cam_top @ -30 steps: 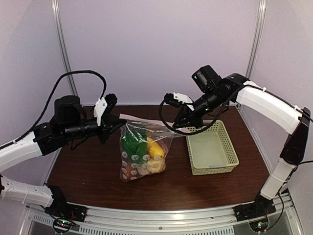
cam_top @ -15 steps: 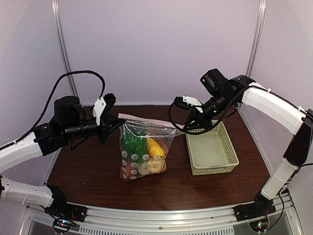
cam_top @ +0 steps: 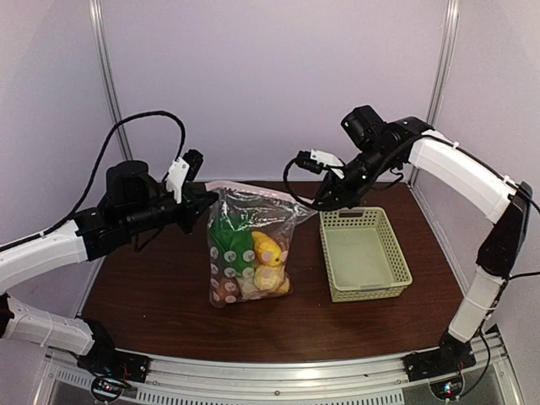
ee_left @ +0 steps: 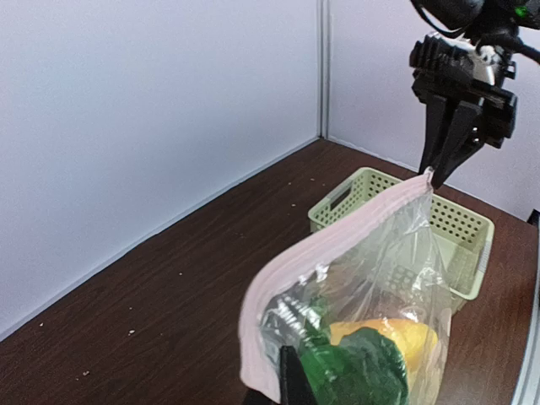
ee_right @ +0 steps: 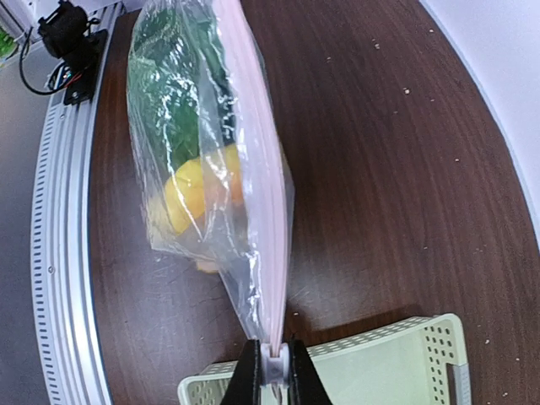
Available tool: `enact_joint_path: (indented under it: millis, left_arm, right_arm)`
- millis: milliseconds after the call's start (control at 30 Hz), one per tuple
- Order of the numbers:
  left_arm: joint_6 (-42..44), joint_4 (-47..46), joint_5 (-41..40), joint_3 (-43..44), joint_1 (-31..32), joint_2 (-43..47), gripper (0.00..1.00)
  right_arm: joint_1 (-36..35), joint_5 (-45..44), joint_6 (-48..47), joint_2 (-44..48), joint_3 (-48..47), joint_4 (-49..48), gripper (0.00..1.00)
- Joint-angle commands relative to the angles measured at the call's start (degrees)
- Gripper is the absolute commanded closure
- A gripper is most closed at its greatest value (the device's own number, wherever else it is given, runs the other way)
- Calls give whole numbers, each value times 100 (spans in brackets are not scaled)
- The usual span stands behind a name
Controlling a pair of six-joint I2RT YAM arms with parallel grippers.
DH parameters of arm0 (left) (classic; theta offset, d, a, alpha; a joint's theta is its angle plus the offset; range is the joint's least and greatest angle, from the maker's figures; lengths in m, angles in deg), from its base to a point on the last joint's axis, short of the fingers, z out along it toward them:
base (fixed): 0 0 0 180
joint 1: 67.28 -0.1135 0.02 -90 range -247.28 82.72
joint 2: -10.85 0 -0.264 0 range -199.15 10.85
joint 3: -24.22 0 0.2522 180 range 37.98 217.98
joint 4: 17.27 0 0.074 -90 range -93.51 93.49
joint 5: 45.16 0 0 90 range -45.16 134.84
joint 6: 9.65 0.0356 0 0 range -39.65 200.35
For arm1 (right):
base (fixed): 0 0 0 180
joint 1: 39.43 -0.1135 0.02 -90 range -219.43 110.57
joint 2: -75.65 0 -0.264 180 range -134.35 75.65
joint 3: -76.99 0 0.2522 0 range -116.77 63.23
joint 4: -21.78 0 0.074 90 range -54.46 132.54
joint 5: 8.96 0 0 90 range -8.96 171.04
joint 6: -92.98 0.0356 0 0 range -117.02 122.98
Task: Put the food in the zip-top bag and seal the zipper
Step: Place the zipper food storage bag at the center of the board, then reset both arms
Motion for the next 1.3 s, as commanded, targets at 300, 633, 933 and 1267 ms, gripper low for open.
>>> enact_joint_path:
  millis: [300,633,933,1267]
  left_arm:
    - [4,-352,-483,1979,-421,-1383,100]
    - [-528,-94,42,196,-423,-408,72]
    - [-339,324,-1099,379,-440,362,21]
    - [-189,1775,-1976,2514,-440,-1403,9]
  right_arm:
    - [31,-657,213,-1164,-2777,-374,100]
    - [-759,113,210,424,1164,-1346,75]
    - [-301,703,176,826,614,-430,46]
    - [2056,274,2287,1493,1442,-2420,1]
